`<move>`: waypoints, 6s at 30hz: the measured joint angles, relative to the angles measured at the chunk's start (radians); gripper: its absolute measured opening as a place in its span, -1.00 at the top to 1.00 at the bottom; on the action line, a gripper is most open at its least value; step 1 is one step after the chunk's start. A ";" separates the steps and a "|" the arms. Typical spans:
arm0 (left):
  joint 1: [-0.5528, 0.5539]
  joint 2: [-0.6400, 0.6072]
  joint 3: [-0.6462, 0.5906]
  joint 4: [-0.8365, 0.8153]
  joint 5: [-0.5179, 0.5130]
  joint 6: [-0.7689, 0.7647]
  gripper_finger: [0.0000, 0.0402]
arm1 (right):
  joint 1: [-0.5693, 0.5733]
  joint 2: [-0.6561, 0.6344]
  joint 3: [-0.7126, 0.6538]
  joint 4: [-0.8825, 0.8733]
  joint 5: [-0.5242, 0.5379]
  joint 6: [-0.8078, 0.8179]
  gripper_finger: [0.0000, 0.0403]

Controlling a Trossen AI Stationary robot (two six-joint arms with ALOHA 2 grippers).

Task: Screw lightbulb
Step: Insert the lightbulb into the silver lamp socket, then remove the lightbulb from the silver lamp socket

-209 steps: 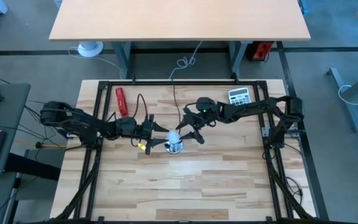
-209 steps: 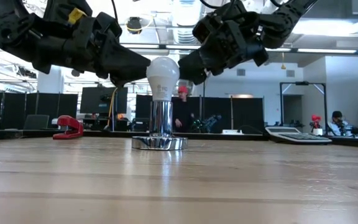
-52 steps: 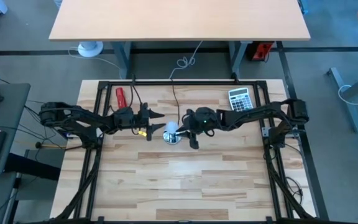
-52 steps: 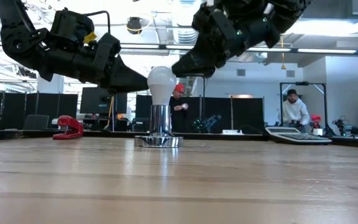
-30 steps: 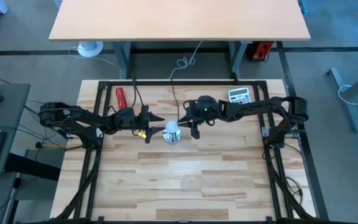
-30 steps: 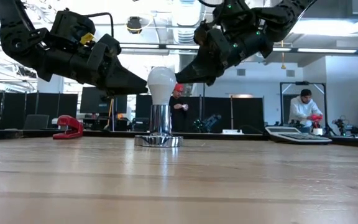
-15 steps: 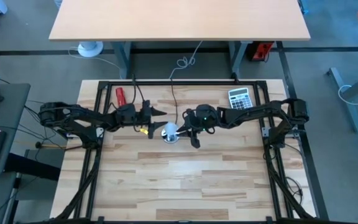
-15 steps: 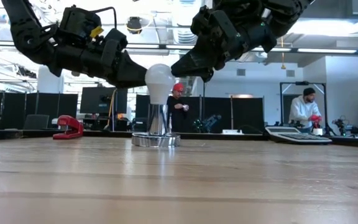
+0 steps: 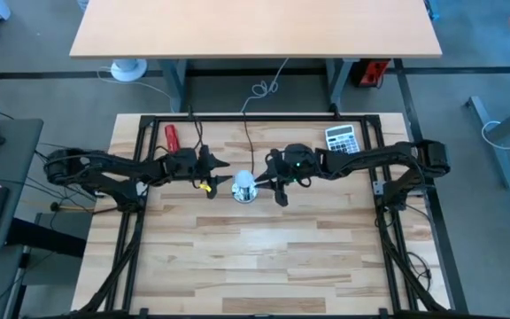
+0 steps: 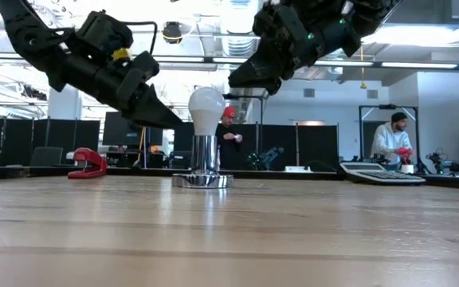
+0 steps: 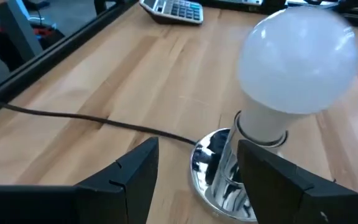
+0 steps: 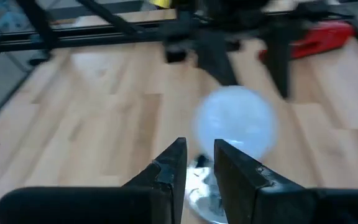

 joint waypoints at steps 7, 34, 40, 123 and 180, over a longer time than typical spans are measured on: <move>-0.017 -0.129 0.000 -0.033 -0.002 -0.004 -0.03 | -0.084 0.019 0.000 0.036 -0.001 -0.025 0.55; 0.002 0.065 0.004 0.242 0.007 -0.011 -0.03 | -0.044 0.144 0.061 0.004 -0.059 0.020 0.55; 0.017 0.065 0.004 0.239 0.015 -0.011 -0.03 | -0.021 0.144 0.061 -0.005 0.022 0.027 0.55; -0.128 0.418 -0.160 0.502 -0.044 -0.104 0.88 | 0.164 0.391 -0.004 0.294 0.341 0.426 0.55; -0.043 0.392 -0.117 0.397 -0.062 -0.072 1.00 | 0.061 0.389 0.002 0.229 0.349 0.396 0.94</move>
